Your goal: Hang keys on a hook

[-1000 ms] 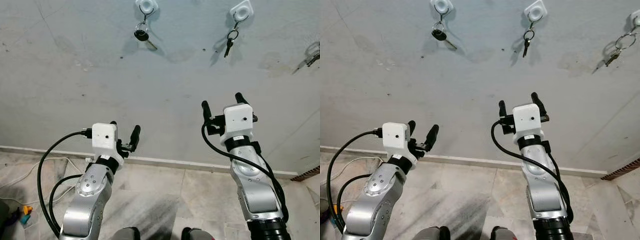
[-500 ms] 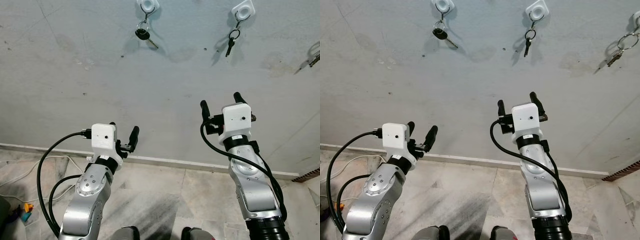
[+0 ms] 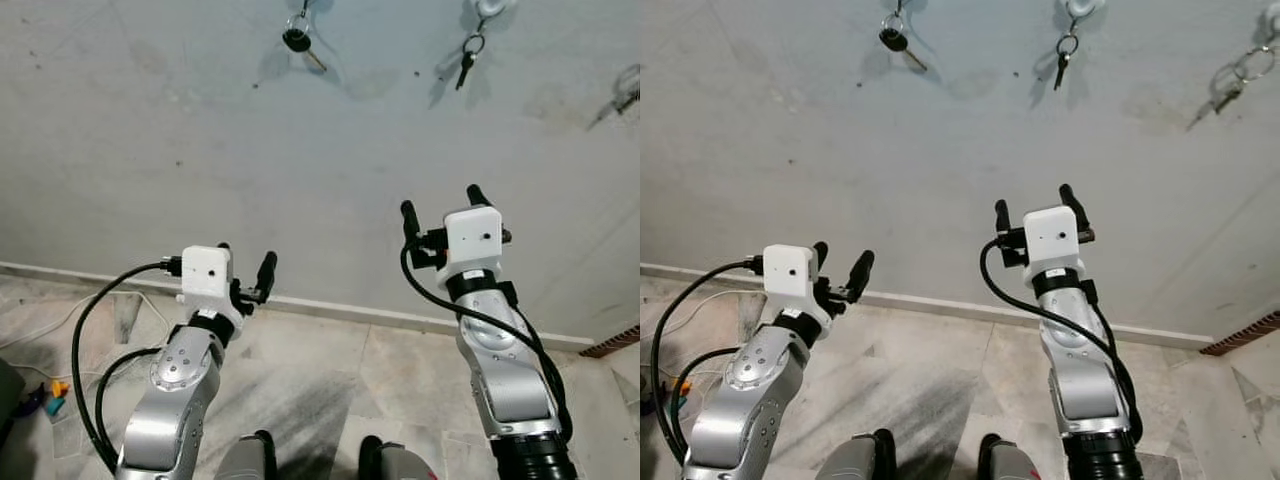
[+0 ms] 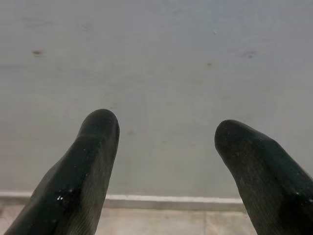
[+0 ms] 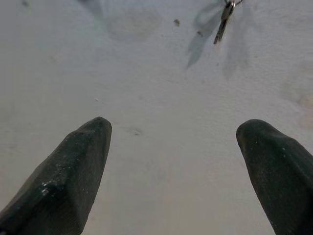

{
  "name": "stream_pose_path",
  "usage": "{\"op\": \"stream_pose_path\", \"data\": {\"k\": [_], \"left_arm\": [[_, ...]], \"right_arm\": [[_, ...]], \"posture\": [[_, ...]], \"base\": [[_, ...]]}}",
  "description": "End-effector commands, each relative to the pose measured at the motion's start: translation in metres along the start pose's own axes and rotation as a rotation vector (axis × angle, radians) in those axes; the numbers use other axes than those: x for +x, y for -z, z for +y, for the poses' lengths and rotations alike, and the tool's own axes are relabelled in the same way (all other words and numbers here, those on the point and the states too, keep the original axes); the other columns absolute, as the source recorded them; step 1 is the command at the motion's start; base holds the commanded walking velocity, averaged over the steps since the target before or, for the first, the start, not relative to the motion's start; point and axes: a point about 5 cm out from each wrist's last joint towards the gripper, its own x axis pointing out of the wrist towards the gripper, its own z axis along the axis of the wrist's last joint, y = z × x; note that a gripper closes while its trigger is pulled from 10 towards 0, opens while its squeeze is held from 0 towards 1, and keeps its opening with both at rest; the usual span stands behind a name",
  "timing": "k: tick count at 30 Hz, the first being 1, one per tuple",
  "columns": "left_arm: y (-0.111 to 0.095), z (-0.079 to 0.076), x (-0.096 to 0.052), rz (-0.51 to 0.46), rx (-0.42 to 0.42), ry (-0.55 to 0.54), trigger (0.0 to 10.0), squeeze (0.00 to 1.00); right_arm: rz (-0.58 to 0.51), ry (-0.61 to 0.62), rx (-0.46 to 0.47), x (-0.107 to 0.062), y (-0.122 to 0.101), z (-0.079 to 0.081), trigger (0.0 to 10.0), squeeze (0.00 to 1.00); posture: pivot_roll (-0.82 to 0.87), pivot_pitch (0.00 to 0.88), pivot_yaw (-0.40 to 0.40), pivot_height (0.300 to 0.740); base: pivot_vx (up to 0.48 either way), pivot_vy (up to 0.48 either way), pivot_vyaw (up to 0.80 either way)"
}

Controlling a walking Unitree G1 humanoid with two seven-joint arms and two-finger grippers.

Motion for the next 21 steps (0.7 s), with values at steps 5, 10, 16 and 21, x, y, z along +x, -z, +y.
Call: {"op": "stream_pose_path", "data": {"k": [5, 10, 16, 21], "left_arm": [[0.0048, -0.0020, -0.0019, 0.022, -0.005, 0.010, 10.0, 0.00], [0.0051, -0.0018, -0.0016, 0.026, -0.005, 0.011, 10.0, 0.00], [0.0065, 0.0003, -0.0012, 0.036, -0.010, -0.004, 10.0, 0.00], [0.0054, 0.0013, -0.0007, 0.034, -0.037, -0.011, 10.0, 0.00]], "right_arm": [[0.009, 0.017, 0.003, -0.0020, 0.0028, -0.0030, 10.0, 0.00], [0.008, 0.022, 0.000, -0.0016, 0.0023, -0.0045, 10.0, 0.00], [0.012, 0.027, -0.001, -0.0014, 0.0035, -0.0056, 10.0, 0.00], [0.018, 0.028, -0.002, -0.0013, 0.0042, -0.0059, 10.0, 0.00]], "posture": [[0.03, 0.166, 0.016, 0.740], [0.03, 0.167, 0.017, 0.740], [0.03, 0.170, 0.013, 0.740], [0.03, 0.172, 0.012, 0.740]], "base": [[-0.325, 0.000, 0.00], [-0.329, 0.000, 0.00], [-0.111, 0.000, 0.00], [0.000, 0.107, 0.00]]}}
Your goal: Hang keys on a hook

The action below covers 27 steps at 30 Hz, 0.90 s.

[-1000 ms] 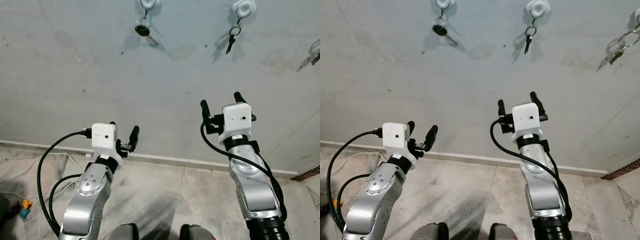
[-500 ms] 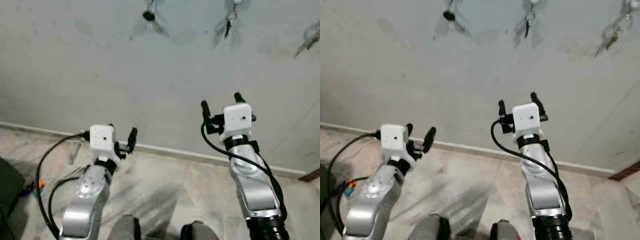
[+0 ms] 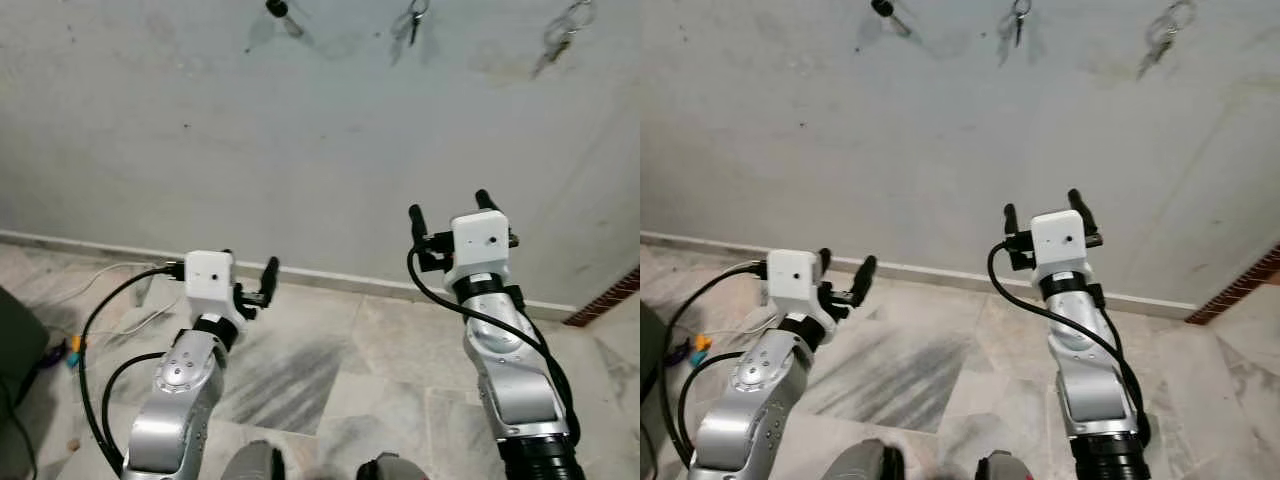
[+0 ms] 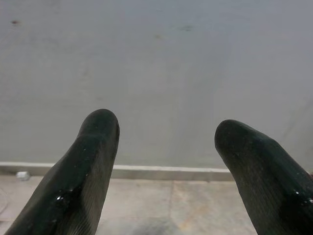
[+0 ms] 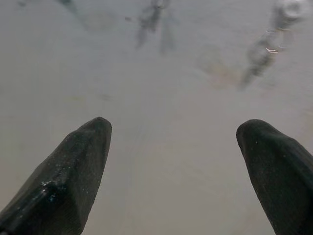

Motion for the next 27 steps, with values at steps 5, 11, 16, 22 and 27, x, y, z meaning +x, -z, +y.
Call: {"op": "stream_pose_path", "data": {"k": [5, 11, 16, 22, 27], "left_arm": [[0.0020, 0.0051, -0.0032, 0.019, 0.001, -0.010, 10.0, 0.00], [0.0022, 0.0047, -0.0033, 0.023, -0.002, -0.009, 10.0, 0.00], [0.0016, 0.0035, -0.0026, 0.026, -0.002, 0.003, 10.0, 0.00], [0.0062, 0.0006, -0.0035, 0.052, 0.003, 0.031, 10.0, 0.00], [0.0083, -0.0019, -0.0043, 0.067, 0.010, 0.057, 10.0, 0.00]], "right_arm": [[-0.003, -0.019, 0.014, 0.0006, -0.0019, 0.0052, 10.0, 0.00], [0.001, -0.016, 0.014, 0.0002, -0.0011, 0.0047, 10.0, 0.00], [0.002, -0.015, 0.015, 0.0003, -0.0010, 0.0057, 10.0, 0.00], [0.008, -0.010, 0.013, 0.0011, 0.0001, 0.0050, 10.0, 0.00], [0.007, -0.008, 0.012, 0.0038, -0.0007, 0.0050, 10.0, 0.00]], "posture": [[0.03, 0.176, 0.009, 0.740], [0.03, 0.176, 0.011, 0.740], [0.03, 0.174, 0.014, 0.740], [0.03, 0.170, 0.014, 0.740], [0.03, 0.168, 0.014, 0.740]], "base": [[0.000, 0.376, 0.00], [0.000, 0.456, 0.00], [0.000, 0.457, 0.00], [0.000, 0.454, 0.00], [0.000, 0.453, 0.00]]}}
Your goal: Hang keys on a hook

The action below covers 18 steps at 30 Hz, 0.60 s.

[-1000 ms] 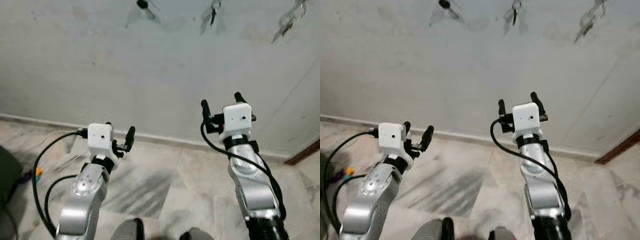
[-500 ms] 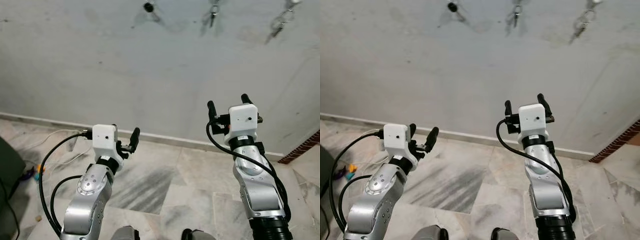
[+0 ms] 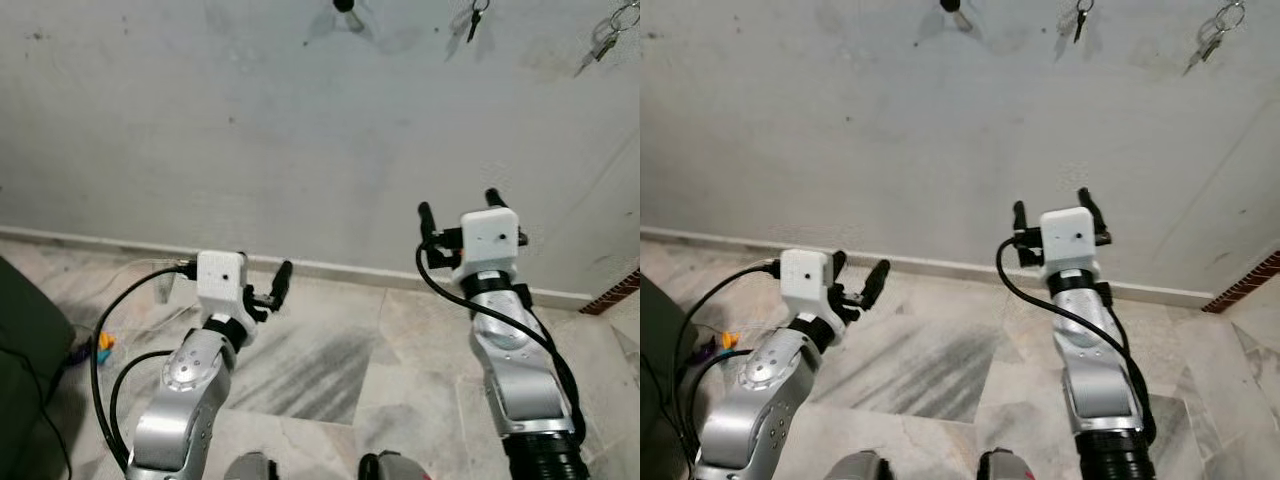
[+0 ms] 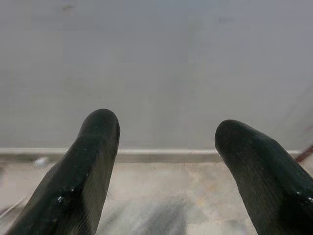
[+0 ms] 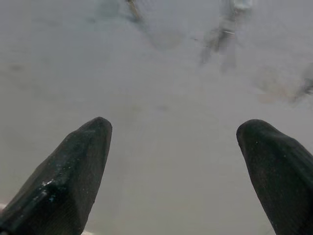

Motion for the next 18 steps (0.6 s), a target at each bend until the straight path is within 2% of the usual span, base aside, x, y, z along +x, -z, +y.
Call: {"op": "stream_pose_path", "data": {"k": [1, 18], "left_arm": [[0.0018, 0.0051, -0.0028, 0.016, 0.013, -0.015, 10.0, 0.00], [0.0023, 0.0016, -0.0022, 0.030, 0.031, 0.023, 10.0, 0.00]], "right_arm": [[-0.009, -0.018, 0.012, 0.0025, -0.0034, 0.0083, 10.0, 0.00], [0.004, -0.013, 0.004, 0.0057, -0.0006, 0.0070, 10.0, 0.00]], "posture": [[0.04, 0.166, 0.014, 0.740], [0.04, 0.164, 0.014, 0.740]], "base": [[0.000, 0.450, 0.00], [0.000, 0.433, 0.00]]}}
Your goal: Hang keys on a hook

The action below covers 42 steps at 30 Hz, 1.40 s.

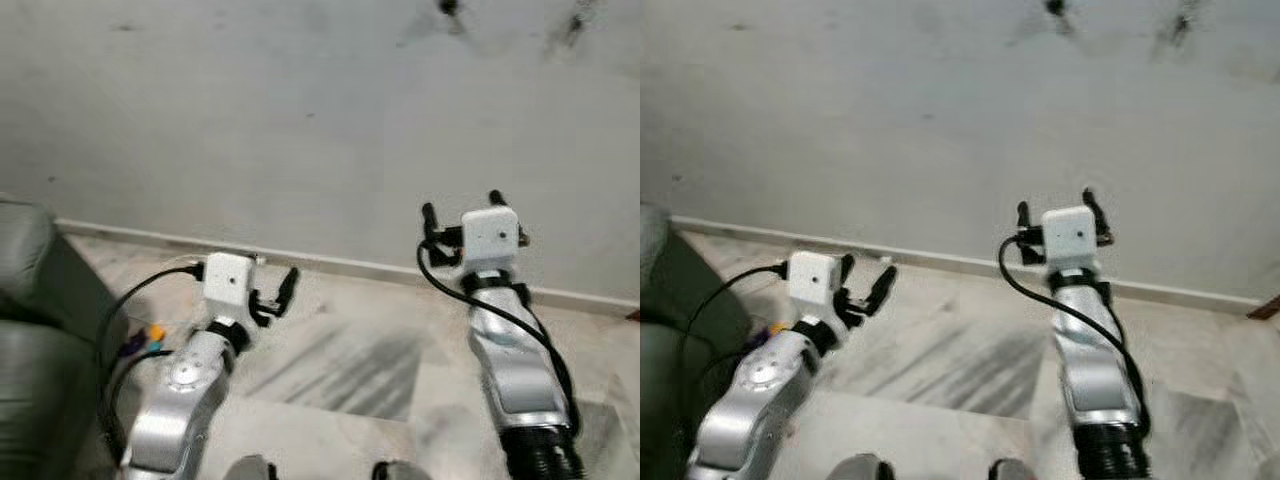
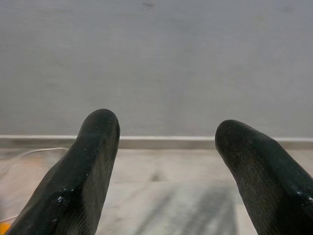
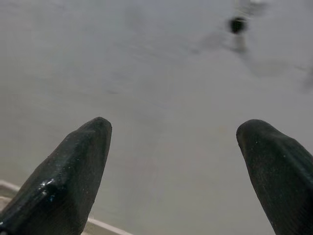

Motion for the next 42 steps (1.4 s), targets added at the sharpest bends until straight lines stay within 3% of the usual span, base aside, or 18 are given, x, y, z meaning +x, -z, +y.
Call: {"op": "stream_pose_path", "data": {"k": [1, 11, 21, 25, 31, 42], "left_arm": [[0.003, -0.008, 0.000, 0.015, 0.003, 0.027, 10.0, 0.00], [0.003, -0.006, 0.000, 0.006, 0.027, 0.021, 10.0, 0.00], [0.030, 0.013, 0.001, 0.066, 0.027, -0.074, 10.0, 0.00], [0.029, 0.017, 0.004, 0.042, -0.033, -0.108, 10.0, 0.00], [0.021, 0.018, 0.007, 0.008, -0.005, -0.106, 10.0, 0.00], [0.023, 0.023, 0.010, 0.015, -0.004, -0.102, 10.0, 0.00]], "right_arm": [[0.020, 0.027, -0.019, -0.001, 0.004, -0.010, 10.0, 0.00], [0.027, 0.040, -0.032, -0.001, 0.006, -0.009, 10.0, 0.00], [0.029, 0.038, -0.028, 0.001, 0.007, -0.006, 10.0, 0.00], [0.019, 0.033, -0.033, 0.002, 0.005, -0.005, 10.0, 0.00], [0.011, 0.031, -0.031, 0.002, 0.003, -0.003, 10.0, 0.00], [0.013, 0.034, -0.028, 0.000, 0.004, -0.003, 10.0, 0.00]], "posture": [[0.04, 0.164, 0.014, 0.740], [0.04, 0.164, 0.018, 0.740], [0.05, 0.162, 0.015, 0.740], [0.05, 0.163, 0.015, 0.740], [0.05, 0.162, 0.017, 0.740], [0.05, 0.166, 0.023, 0.740]], "base": [[0.000, 0.424, 0.00], [-0.192, 0.320, 0.00], [0.000, 0.000, 0.00], [0.000, 0.000, 0.00], [0.084, 0.000, 0.00], [0.000, -0.461, 0.00]]}}
